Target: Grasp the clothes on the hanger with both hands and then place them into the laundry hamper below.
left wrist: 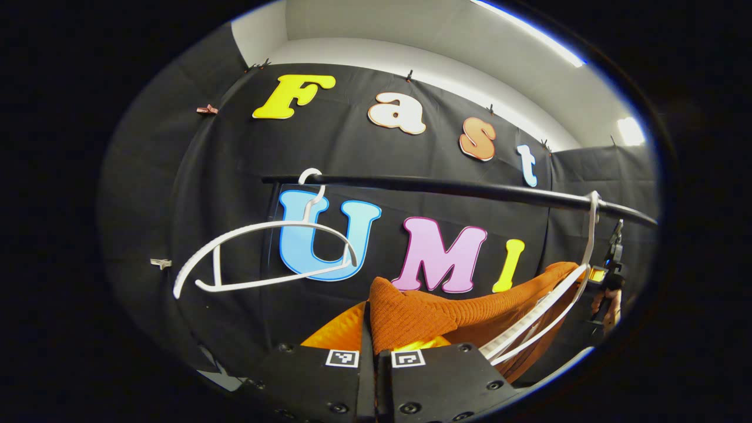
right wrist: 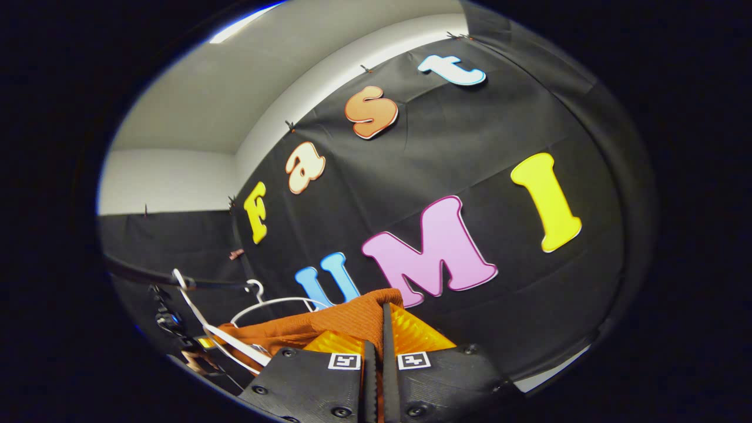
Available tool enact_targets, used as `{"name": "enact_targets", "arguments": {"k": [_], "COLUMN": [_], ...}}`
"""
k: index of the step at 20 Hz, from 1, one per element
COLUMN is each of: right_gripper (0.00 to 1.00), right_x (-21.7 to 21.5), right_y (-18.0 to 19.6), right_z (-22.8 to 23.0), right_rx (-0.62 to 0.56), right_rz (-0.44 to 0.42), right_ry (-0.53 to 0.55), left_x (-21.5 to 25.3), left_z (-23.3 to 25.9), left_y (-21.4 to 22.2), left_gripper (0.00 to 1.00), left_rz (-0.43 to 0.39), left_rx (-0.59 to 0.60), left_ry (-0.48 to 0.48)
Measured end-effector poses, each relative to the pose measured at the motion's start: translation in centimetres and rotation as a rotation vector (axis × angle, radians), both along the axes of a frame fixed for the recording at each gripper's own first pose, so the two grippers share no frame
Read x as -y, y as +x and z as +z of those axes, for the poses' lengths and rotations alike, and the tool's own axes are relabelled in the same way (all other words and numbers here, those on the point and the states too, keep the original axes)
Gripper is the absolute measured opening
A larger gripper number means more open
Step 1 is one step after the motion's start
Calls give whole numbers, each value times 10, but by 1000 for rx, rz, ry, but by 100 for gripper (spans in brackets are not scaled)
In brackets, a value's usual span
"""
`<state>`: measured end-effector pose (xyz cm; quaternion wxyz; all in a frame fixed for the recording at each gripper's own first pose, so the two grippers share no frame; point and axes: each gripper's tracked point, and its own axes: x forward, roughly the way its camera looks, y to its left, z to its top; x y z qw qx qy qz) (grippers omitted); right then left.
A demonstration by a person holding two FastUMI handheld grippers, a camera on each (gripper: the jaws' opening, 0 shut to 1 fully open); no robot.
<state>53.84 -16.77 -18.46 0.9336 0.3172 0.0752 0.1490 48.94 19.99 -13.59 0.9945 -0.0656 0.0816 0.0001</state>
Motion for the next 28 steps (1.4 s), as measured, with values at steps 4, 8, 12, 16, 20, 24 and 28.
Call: {"name": "enact_targets", "arguments": {"k": [4, 8, 12, 16, 20, 24, 28], "right_gripper": [8, 8, 8, 8, 8, 8, 8], "right_x": [7, -6, -17, -19, -29, -54, -91], "right_y": [18, 2, -26, -63, -103, -138, -169], "right_z": [-59, -124, -174, -195, -196, -178, -153], "right_rx": [-119, -225, -330, -392, -431, -425, -400], "right_rz": [35, 59, 69, 62, 77, 132, 191], "right_ry": [72, 64, 13, -61, -108, -130, -113], "left_x": [18, -4, -21, -14, 8, 39, 78], "left_z": [-34, -85, -136, -166, -175, -158, -144], "left_y": [4, -3, -29, -70, -102, -130, -149], "left_gripper": [6, 6, 6, 6, 6, 6, 6], "left_rz": [-108, -57, 23, 76, 95, 69, 22], "left_rx": [-64, -132, -234, -306, -329, -305, -285], "left_ry": [-114, -175, -208, -184, -183, -247, -300]}}
